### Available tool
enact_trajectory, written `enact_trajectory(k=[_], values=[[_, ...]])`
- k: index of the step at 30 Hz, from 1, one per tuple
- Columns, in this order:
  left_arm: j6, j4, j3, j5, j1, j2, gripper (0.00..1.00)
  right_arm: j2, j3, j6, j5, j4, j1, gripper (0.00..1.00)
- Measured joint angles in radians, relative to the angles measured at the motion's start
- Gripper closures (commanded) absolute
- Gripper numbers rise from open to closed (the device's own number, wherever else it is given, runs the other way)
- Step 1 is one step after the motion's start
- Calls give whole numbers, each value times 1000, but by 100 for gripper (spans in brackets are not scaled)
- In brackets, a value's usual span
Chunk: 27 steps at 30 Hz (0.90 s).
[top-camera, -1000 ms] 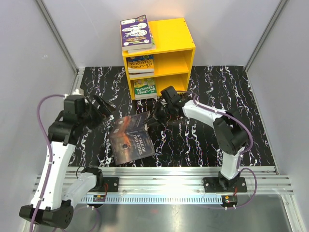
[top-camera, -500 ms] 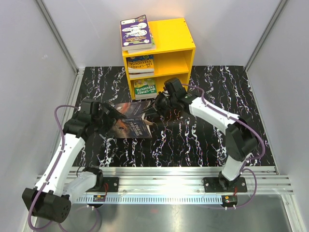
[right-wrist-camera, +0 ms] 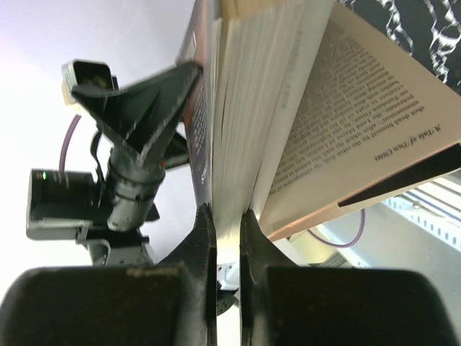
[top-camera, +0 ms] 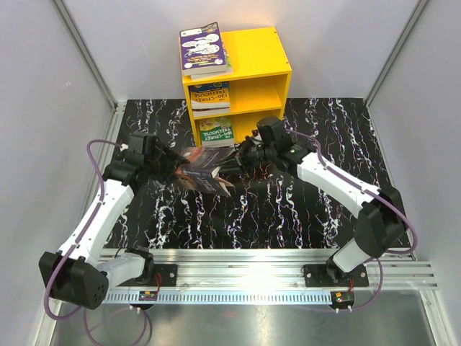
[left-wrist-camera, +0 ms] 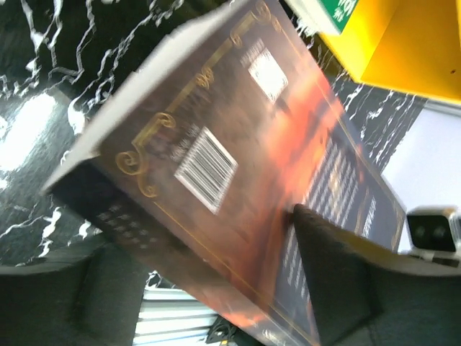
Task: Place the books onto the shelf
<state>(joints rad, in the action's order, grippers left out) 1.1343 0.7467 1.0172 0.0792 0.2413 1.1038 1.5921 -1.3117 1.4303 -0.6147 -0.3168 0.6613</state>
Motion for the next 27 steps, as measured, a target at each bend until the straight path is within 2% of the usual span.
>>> enact_trajectory(k=[1, 2, 3, 6, 8, 10, 11, 12, 13, 20, 23, 27], values=[[-2, -5, 17, -6, 0, 14, 42, -13, 11, 11, 0, 6, 0, 100], [-4, -8, 33, -8, 1, 31, 59, -29, 24, 23, -1, 15, 0, 100], [-1, -13, 48, -8, 1, 45, 71, -44, 39, 37, -4, 24, 0, 100], [66, -72, 91, 7, 1, 80, 100, -63, 76, 63, -45, 43, 16, 100], [53, -94, 128, 19, 3, 98, 100, -63, 89, 74, -64, 58, 26, 92], [44, -87, 144, 19, 4, 107, 100, -65, 89, 73, -80, 66, 18, 45], [39, -86, 151, 18, 5, 111, 100, -65, 87, 66, -88, 70, 16, 26], [12, -84, 156, 13, 7, 116, 100, -68, 83, 54, -103, 73, 16, 10], [-7, -79, 158, 5, 9, 119, 100, -72, 63, 32, -116, 56, 13, 1], [-113, 74, 166, -108, 5, 122, 100, -188, -15, -72, -160, -10, -77, 0], [-113, 76, 174, -131, 5, 118, 100, -232, 13, -53, -163, 25, -97, 0], [-103, 83, 187, -181, 23, 101, 100, -238, 114, 47, -154, 143, -39, 0]])
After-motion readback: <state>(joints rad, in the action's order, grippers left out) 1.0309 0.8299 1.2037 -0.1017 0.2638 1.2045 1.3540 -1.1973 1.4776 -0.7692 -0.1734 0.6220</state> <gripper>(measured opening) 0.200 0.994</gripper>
